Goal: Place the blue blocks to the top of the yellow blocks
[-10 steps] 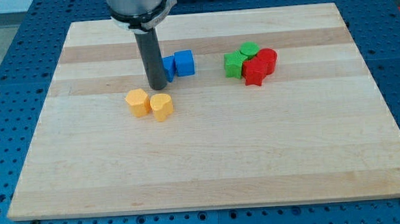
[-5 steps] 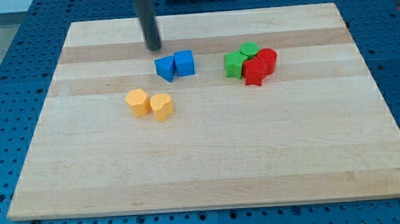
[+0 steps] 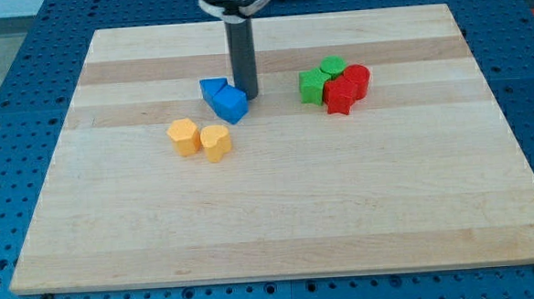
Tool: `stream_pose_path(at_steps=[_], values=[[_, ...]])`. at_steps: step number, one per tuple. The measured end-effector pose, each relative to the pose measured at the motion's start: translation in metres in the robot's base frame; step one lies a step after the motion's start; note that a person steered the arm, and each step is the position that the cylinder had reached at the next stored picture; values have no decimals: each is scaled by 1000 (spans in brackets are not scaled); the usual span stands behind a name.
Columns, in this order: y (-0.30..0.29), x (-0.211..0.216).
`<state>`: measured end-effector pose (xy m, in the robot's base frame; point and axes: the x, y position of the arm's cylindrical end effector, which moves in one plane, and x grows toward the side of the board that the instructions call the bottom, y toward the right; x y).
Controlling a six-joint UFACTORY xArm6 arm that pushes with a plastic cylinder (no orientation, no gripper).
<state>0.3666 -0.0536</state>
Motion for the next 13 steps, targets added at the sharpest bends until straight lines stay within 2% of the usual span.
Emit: stream_pose_path(at_steps=[2,4,5,7,8,9,10,11,13], values=[[-22,11],[-29,-57],[-54,-44],[-85,12],[-93,17],[-100,1],[-96,-33],[-54,-39],[-46,-7]])
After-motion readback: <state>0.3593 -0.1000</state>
